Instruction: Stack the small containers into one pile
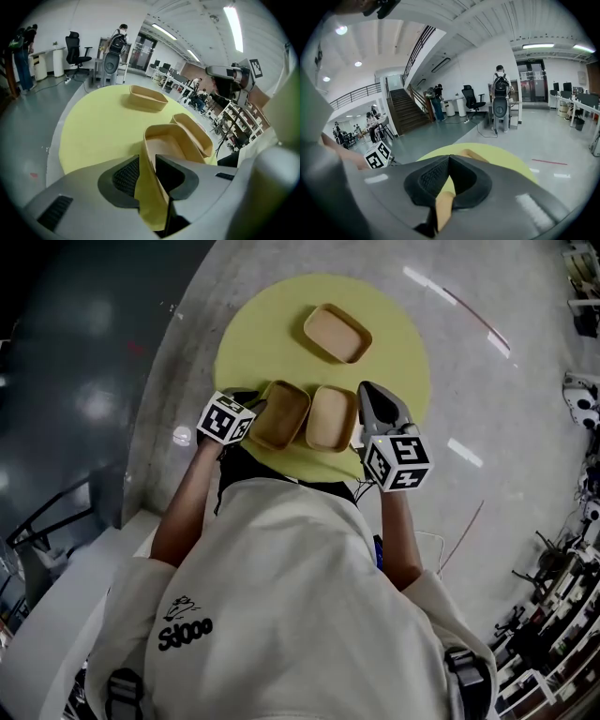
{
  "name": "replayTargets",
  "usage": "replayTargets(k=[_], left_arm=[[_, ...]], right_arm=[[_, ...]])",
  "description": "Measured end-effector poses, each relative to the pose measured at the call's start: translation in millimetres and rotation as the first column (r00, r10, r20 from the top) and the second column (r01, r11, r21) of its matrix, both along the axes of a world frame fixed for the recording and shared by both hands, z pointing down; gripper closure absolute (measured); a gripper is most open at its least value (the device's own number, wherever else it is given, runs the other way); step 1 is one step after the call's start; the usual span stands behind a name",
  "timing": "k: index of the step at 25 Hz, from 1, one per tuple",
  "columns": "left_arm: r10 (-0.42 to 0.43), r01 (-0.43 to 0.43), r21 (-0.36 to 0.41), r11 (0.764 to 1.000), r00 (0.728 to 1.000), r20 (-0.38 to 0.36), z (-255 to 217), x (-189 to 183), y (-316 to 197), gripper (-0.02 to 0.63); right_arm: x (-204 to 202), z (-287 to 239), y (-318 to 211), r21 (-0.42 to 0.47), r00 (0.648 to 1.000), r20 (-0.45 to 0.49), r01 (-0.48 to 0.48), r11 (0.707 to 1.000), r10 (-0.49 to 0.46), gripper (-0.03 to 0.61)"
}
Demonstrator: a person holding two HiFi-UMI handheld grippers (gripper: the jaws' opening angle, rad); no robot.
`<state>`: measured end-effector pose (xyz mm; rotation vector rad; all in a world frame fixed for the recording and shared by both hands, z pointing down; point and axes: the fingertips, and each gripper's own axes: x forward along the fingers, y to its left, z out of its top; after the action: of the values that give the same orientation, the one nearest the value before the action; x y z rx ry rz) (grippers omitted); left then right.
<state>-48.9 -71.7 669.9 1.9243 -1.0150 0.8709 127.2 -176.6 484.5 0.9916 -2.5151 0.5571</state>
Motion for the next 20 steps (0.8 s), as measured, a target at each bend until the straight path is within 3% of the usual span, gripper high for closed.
replayTargets(k=[4, 6, 8, 13, 17, 20], left_arm=[[-0.039, 0.039, -0.037, 0.999, 0.999, 0.019, 10.4, 0.6, 2.4, 0.511], [-0.076, 0.077, -0.037, 0.996, 0.996, 0.036, 10.4, -0.3, 1.1, 0.57], [-0.117, 0.118, -0.037, 0.992, 0.992, 0.037, 8.5, 1.9, -1.2, 0.587], [-0.19, 0.191, -0.035, 0.981, 0.981, 0.031, 6.0, -6.5, -2.2, 0.592], [-0.29, 0.289, -0.017, 0.957, 0.957, -0.028, -9.0, -14.5, -6.3, 0.592], [-0.373, 0.375, -0.01, 0.927, 0.917, -0.139, -32.0, -11.1, -17.6, 0.592]], right_arm=[[2.8, 3.9, -6.8, -0.007, 0.999, 0.002, 0.034, 0.999, -0.034, 0.569], [5.5, 2.7, -11.2, -0.007, 0.999, 0.007, 0.051, 0.999, -0.051, 0.569], [11.3, 1.7, -15.1, -0.011, 0.998, 0.011, 0.065, 0.998, -0.065, 0.569], [10.3, 8.0, -16.5, -0.015, 0.995, 0.024, 0.098, 0.995, -0.098, 0.569], [11.8, 11.6, -14.3, -0.021, 0.994, 0.034, 0.105, 0.994, -0.104, 0.568], [18.1, 12.6, -14.9, -0.023, 0.994, 0.041, 0.1, 0.995, -0.099, 0.568]])
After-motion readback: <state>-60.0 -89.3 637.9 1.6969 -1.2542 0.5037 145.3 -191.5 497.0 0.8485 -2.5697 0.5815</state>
